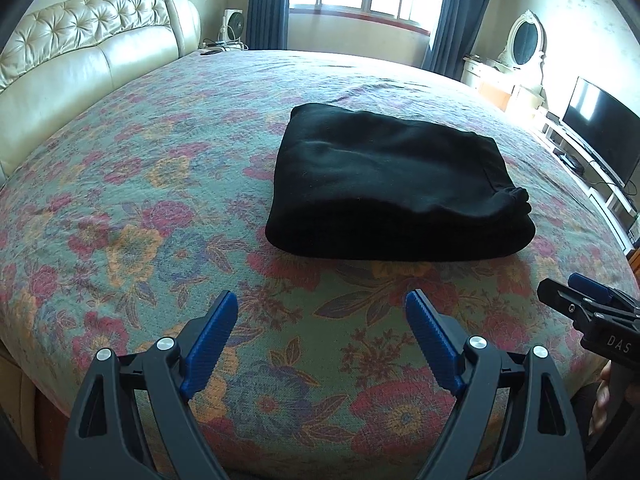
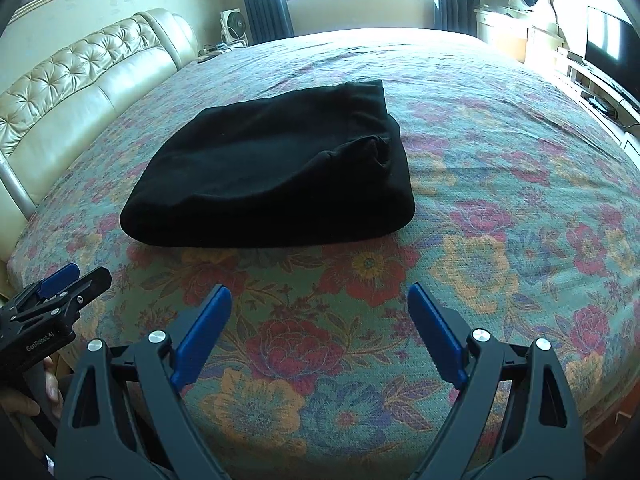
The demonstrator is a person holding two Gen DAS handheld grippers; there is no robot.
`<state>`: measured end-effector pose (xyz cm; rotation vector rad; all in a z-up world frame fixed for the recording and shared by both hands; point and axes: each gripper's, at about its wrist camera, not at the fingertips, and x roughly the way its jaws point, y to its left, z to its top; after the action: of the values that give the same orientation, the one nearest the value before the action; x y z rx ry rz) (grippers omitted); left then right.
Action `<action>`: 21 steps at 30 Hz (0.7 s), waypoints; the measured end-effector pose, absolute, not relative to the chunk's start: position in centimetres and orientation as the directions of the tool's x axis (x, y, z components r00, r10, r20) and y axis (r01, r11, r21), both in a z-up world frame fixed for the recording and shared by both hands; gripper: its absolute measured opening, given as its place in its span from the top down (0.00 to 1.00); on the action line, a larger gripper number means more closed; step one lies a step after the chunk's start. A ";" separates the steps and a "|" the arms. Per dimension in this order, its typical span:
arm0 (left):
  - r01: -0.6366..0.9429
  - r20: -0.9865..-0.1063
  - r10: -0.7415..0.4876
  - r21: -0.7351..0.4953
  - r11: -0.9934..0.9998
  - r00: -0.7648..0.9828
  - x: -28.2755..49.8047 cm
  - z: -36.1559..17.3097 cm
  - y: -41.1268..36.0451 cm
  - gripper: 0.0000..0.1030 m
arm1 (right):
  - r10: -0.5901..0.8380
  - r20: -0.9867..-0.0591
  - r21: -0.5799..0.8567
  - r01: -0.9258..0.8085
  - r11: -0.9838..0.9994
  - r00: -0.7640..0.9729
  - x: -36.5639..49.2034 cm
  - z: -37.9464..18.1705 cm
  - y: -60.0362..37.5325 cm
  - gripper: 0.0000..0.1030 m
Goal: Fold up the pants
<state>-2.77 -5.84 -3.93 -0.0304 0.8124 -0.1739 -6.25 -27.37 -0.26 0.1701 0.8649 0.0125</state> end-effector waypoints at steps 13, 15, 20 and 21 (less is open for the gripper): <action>0.146 -0.712 -0.175 -0.103 0.984 0.680 -2.8 -3.7 -5.8 0.18 | 0.074 -0.754 0.152 0.064 0.986 0.652 -6.2 0.0 -27.6 0.13; 0.144 -0.710 -0.174 -0.102 0.984 0.682 -2.9 -3.6 -5.9 0.18 | 0.071 -0.755 0.149 0.066 0.987 0.651 -6.2 -0.1 -27.7 0.13; 0.145 -0.709 -0.177 -0.107 0.984 0.683 -2.8 -3.5 -5.9 0.18 | 0.068 -0.756 0.145 0.065 0.987 0.651 -6.2 -0.1 -27.6 0.13; 0.144 -0.708 -0.177 -0.107 0.984 0.683 -2.8 -3.4 -5.9 0.18 | 0.069 -0.757 0.145 0.064 0.987 0.650 -6.2 -0.1 -27.6 0.13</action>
<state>-2.81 -5.92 -3.44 -0.0433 0.7984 -0.1801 -6.22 -27.64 -0.07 0.1637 0.8640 0.0031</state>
